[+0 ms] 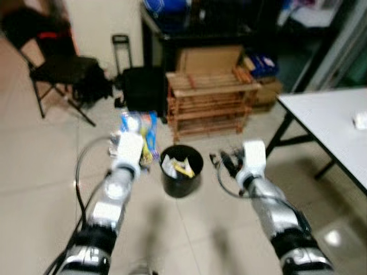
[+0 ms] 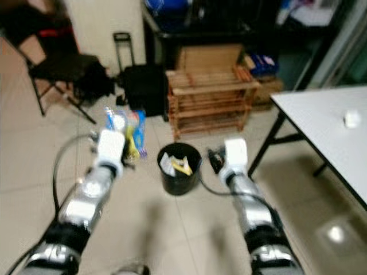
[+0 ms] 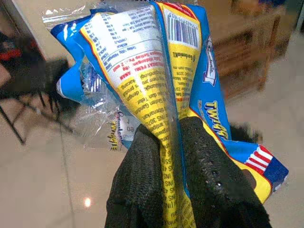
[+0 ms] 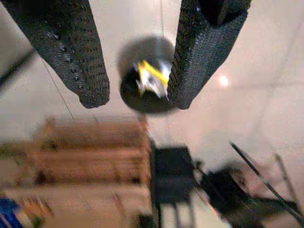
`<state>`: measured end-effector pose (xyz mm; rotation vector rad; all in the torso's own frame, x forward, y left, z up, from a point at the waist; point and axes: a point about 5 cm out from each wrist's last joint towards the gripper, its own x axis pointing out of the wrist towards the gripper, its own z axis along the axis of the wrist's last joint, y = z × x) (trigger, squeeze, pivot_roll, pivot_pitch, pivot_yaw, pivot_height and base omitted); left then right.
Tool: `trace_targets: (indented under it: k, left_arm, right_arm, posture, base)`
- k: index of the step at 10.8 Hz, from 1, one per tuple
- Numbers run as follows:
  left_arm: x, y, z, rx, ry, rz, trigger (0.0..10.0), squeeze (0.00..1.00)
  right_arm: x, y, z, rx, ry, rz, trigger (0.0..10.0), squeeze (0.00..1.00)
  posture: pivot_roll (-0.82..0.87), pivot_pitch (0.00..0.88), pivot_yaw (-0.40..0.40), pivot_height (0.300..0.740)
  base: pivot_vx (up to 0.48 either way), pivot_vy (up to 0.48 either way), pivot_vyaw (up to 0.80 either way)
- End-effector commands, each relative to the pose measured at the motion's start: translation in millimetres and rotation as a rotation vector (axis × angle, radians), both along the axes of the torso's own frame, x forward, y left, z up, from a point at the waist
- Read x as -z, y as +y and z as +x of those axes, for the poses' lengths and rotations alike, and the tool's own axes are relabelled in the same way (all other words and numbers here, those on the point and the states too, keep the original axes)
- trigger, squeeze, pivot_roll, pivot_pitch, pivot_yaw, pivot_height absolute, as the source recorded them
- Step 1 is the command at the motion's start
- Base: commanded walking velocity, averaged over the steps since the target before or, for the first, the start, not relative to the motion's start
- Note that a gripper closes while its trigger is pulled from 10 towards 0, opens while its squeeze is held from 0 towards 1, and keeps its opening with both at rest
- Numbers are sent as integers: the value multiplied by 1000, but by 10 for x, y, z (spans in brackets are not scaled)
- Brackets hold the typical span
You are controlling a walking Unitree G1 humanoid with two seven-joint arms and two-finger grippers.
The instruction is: Picking trash to rubbish bin
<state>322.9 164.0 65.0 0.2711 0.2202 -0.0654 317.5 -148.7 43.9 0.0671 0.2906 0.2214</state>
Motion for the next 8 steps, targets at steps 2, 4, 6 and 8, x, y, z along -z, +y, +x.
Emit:
trace_targets:
  k: [2, 4, 6, 8]
  left_arm:
    - [290, 8, -112, 9, 108, 22, 10000, 0]
    - [530, 53, -247, 7, 201, 62, 10000, 0]
    - [1037, 205, -710, -37, 458, 118, 10000, 0]
    - [1209, 285, -946, -80, 551, 106, 10000, 0]
  right_arm:
    - [300, -215, -151, 63, 160, -95, 10000, 0]
    - [552, -288, -346, 72, 282, -157, 10000, 0]
    - [981, -413, -843, 96, 514, -235, 10000, 0]
    - [1145, -462, -1105, 121, 616, -245, 10000, 0]
  posture:
    - [1, 22, -71, 740]
    - [3, 23, -72, 740]
    - [5, 23, -70, 740]
    - [2, 24, -73, 740]
  base:
    - [0, 0, 0]
    - [0, 0, 0]
    - [0, 0, 0]
    - [0, 0, 0]
